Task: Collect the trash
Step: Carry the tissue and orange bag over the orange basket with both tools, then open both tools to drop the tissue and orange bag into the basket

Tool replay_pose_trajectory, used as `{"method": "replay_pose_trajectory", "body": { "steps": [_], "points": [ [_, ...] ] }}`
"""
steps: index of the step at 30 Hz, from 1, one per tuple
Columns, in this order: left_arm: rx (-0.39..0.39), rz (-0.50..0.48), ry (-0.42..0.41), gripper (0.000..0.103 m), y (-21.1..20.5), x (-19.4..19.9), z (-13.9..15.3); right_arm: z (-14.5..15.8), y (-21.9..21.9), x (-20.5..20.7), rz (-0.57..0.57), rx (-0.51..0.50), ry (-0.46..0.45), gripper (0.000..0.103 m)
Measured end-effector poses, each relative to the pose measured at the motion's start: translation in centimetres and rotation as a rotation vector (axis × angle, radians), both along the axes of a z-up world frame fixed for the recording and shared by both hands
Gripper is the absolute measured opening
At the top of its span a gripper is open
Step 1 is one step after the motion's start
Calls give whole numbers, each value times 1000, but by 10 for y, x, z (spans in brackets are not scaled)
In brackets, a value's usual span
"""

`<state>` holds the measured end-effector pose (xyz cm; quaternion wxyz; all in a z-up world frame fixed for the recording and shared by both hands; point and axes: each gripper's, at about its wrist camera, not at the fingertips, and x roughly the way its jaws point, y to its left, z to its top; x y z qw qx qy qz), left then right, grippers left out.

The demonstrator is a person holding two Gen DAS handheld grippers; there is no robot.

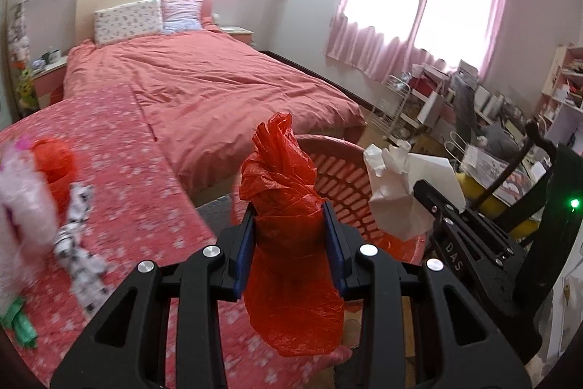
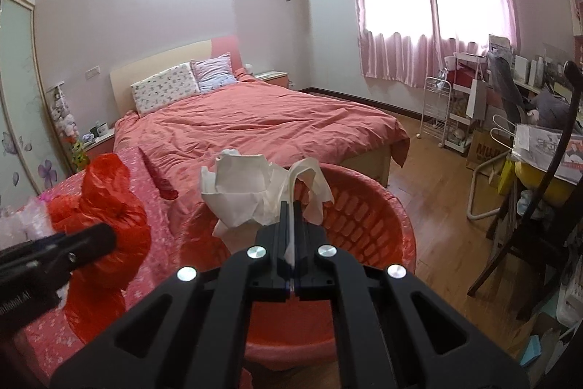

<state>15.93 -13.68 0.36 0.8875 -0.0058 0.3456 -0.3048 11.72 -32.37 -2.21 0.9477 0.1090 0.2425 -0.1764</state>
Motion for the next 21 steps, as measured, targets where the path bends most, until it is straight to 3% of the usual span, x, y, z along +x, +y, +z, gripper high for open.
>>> {"method": "replay_pose_trajectory", "body": {
  "steps": [13,21],
  "points": [
    [16,-78,59,36,-35,26,-18,-16,-29,21,-45,35,17,3],
    [39,-59,94,40,-45,32,-28,-21,-41,30,-56,59,24,7]
  ]
}}
